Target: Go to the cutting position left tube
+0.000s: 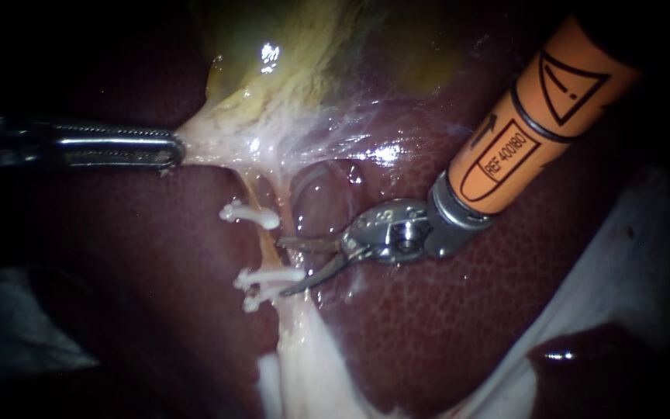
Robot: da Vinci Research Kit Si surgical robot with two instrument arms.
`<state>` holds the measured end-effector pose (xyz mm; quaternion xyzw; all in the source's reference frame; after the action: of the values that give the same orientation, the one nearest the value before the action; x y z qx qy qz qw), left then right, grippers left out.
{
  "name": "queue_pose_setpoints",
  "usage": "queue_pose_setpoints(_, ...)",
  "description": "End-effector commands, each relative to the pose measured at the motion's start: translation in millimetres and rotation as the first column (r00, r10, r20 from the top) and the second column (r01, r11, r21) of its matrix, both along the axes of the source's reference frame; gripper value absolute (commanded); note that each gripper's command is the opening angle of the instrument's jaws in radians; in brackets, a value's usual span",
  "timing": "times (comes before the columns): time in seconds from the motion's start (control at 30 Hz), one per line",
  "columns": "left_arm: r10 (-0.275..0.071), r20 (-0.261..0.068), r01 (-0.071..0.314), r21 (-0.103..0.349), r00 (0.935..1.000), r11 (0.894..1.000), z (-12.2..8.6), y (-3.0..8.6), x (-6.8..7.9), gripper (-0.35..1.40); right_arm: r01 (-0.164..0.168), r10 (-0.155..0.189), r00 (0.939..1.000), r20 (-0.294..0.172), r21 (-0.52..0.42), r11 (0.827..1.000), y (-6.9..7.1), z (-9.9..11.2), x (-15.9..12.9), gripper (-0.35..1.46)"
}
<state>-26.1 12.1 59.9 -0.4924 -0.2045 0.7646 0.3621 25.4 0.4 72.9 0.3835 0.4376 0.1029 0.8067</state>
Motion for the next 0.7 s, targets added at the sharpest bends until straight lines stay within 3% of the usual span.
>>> queue_pose_setpoints(0.03, 0.000, -0.001, 0.000, 0.000, 1.0000, 1.000, 0.0, 0.0, 0.0, -0.35, 0.000, 0.000, 1.0000, -0.007, 0.007, 1.000, 0.0, -0.1, 0.1, 1.33)
queue_pose_setpoints(0.2, 0.000, -0.001, 0.000, 0.000, 1.0000, 1.000, 0.0, 0.0, 0.0, -0.35, -0.006, 0.007, 0.9990, -0.043, 0.034, 0.999, 0.0, -0.2, 0.5, 1.33)
queue_pose_setpoints(0.47, -0.001, -0.001, 0.001, 0.000, 1.0000, 1.000, 0.0, 0.0, 0.0, -0.35, -0.043, 0.049, 0.9954, -0.082, 0.075, 0.996, 0.4, 0.0, 1.9, 1.35)
queue_pose_setpoints(0.7, -0.001, -0.001, 0.001, 0.000, 1.0000, 1.000, 0.0, 0.0, -0.1, -0.35, -0.070, 0.080, 0.9929, -0.088, 0.118, 0.991, 0.5, -0.1, 3.8, 1.35)
